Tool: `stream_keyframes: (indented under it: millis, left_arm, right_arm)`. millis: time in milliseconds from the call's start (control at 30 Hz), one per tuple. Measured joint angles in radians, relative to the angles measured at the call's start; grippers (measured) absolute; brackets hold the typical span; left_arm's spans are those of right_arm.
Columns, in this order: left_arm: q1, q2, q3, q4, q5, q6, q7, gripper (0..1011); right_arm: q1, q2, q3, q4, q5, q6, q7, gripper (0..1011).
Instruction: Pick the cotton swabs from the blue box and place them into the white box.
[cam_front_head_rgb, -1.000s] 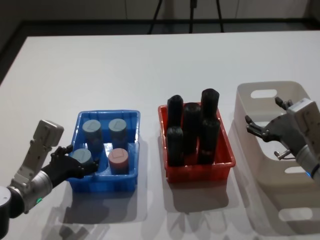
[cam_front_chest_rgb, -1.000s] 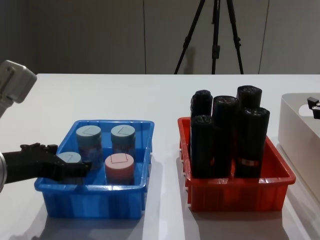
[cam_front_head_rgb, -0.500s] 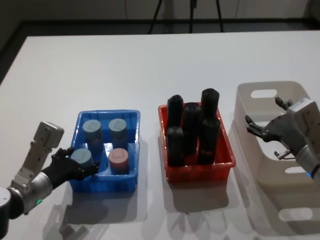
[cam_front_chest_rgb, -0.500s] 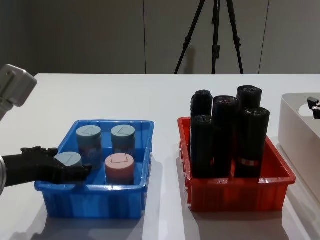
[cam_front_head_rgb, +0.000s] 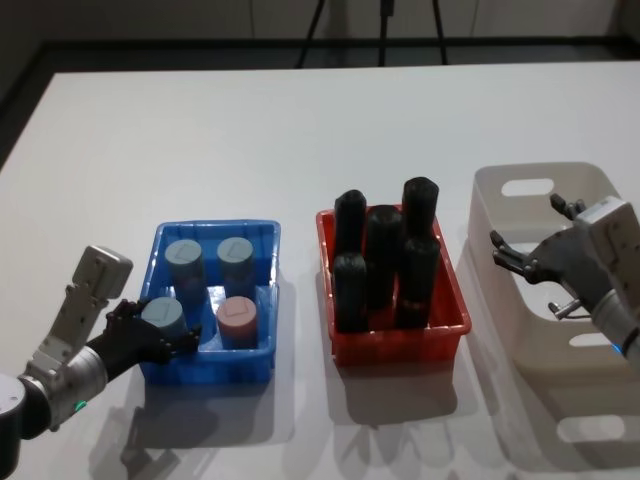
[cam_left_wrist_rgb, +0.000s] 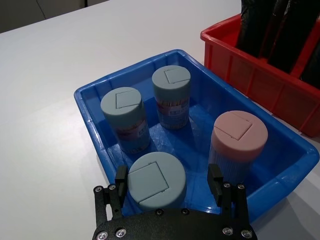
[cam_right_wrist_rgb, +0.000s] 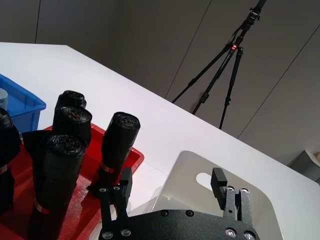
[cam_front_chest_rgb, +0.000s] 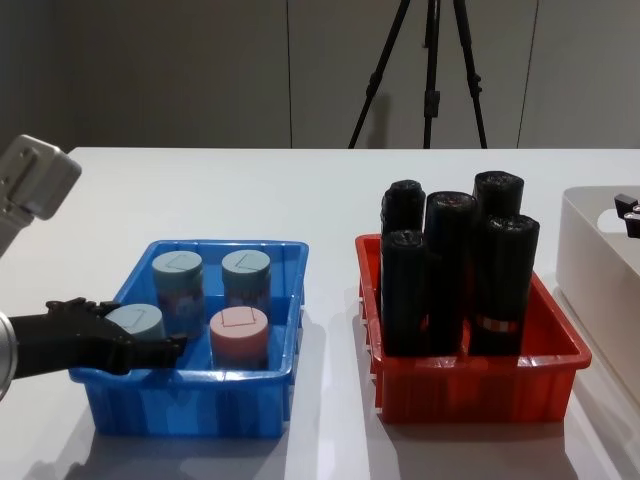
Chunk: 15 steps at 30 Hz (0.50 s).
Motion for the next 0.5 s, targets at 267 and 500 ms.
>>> stream_keyframes:
  millis: [267, 500]
  left_arm:
    - [-0.003, -0.003, 0.001, 0.005, 0.003, 0.005, 0.005, 1001]
    - [-0.007, -0.007, -0.001, 0.014, 0.001, 0.005, 0.000, 1001]
  right_arm:
    - [0.000, 0.000, 0.000, 0.000, 0.000, 0.000, 0.000, 1001]
    - [0.000, 0.000, 0.000, 0.000, 0.000, 0.000, 0.000, 1001]
